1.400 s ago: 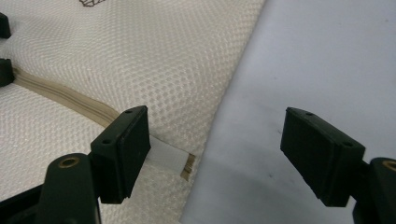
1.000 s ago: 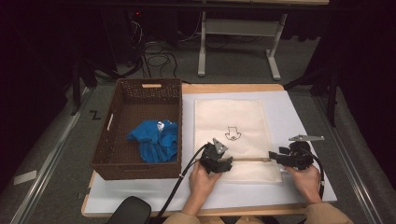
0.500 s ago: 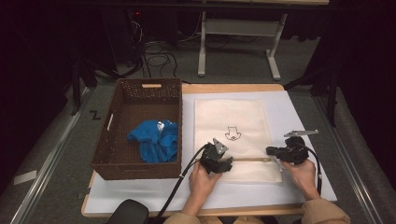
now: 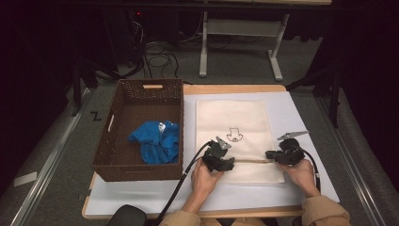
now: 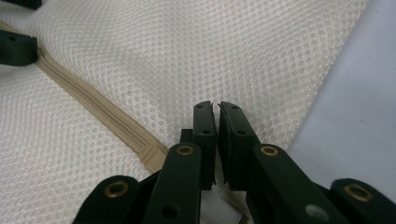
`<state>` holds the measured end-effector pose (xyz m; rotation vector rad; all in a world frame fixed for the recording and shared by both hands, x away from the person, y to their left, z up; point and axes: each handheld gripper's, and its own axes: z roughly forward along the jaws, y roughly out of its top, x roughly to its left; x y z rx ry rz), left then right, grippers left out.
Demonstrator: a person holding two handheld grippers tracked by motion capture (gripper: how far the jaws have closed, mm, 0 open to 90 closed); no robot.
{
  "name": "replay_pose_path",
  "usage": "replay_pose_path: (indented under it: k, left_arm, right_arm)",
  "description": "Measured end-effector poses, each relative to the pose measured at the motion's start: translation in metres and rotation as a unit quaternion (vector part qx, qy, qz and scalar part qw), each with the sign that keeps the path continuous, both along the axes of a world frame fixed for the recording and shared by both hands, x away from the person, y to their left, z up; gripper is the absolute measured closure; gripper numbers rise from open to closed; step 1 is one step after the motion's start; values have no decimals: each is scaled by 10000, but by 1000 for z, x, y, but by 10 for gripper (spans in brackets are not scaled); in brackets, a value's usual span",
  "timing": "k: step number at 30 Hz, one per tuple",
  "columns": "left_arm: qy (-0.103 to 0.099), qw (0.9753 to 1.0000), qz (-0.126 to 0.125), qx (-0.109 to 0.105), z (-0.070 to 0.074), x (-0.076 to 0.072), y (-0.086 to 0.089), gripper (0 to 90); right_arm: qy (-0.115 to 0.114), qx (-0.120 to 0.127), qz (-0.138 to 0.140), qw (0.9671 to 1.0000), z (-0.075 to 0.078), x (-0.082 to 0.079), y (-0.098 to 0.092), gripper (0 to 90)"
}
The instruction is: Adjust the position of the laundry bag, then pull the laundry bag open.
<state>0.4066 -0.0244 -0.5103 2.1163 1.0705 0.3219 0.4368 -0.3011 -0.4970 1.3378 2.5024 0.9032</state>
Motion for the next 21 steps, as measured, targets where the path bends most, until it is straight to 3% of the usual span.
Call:
replay_pose_path:
  k: [9, 15, 21]
  left_arm:
    - [44, 9999, -54, -131, 7, 1, -1, 476]
    - [22, 9997, -257, -25, 14, 0, -10, 468]
    - [163, 9991, -380, -129, 19, 3, -21, 476]
  right_arm:
    - [-70, 86, 56, 9999, -2, -1, -2, 858]
    - [-61, 41, 96, 9999, -1, -1, 0, 836]
    - [-35, 161, 61, 9998, -2, -1, -3, 838]
